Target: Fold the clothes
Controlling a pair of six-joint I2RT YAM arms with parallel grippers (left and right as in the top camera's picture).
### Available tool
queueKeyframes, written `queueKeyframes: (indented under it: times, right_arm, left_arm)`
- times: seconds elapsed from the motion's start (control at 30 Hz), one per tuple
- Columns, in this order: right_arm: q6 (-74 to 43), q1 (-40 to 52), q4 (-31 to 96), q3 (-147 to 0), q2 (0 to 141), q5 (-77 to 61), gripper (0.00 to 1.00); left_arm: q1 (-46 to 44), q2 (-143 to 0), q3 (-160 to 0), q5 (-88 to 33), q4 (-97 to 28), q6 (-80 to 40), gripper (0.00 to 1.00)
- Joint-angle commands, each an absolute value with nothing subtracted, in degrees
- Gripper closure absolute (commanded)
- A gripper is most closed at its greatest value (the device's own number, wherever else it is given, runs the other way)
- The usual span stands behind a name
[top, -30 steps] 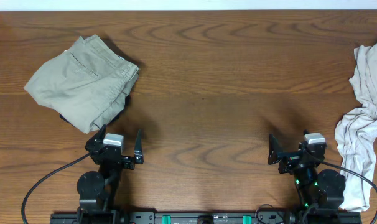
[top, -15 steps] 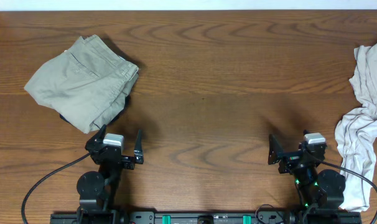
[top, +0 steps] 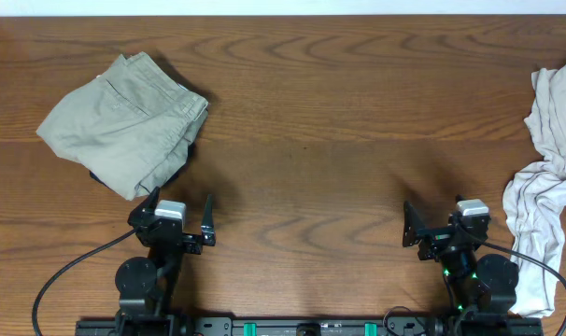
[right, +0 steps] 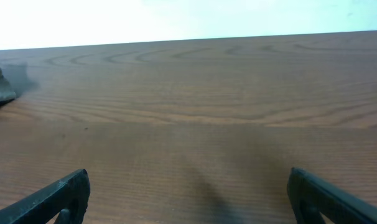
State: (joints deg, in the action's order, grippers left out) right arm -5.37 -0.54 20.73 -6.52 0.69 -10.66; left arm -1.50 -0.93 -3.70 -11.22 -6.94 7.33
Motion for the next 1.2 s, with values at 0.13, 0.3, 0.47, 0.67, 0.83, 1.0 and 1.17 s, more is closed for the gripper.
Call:
queueKeyframes:
  times: [0.13, 0.3, 0.47, 0.67, 0.83, 1.0, 1.17]
  right_arm:
    - [-4.6, -1.2, 17.1, -6.2, 0.3, -10.8, 0.01]
    - [-7.0, -1.1, 18.7, -6.2, 0.3, -17.2, 0.01]
    - [-12.7, -1.1, 11.8, -6.2, 0.3, -25.4, 0.01]
    - [-16.5, -1.1, 7.9, -11.5, 2.4, -26.9, 0.01]
    - [-15.0, -1.1, 16.5, -23.1, 13.0, -19.6, 0.01]
    - [-14.5, -1.1, 30.0, -37.3, 30.5, -13.9, 0.01]
    - [-5.1, -1.1, 50.6, -55.6, 51.8, -10.3, 0.01]
  left_arm:
    - [-1.4, -1.1, -2.2, -11.6, -7.2, 6.1, 0.02]
    - [-1.4, -1.3, -2.2, -11.6, -7.1, -3.9, 0.02]
    - [-1.4, -1.3, -3.0, -17.8, -3.1, -13.6, 0.02]
    - [-1.4, -2.9, -10.4, -18.6, 0.5, -14.7, 0.02]
    - [-1.4, -13.1, -21.9, -18.6, -0.8, -14.7, 0.02]
    - [-1.4, -29.3, -37.3, -18.6, -10.0, -14.7, 0.02]
    - [-1.4, -46.1, -54.3, -18.7, -26.0, -12.3, 0.02]
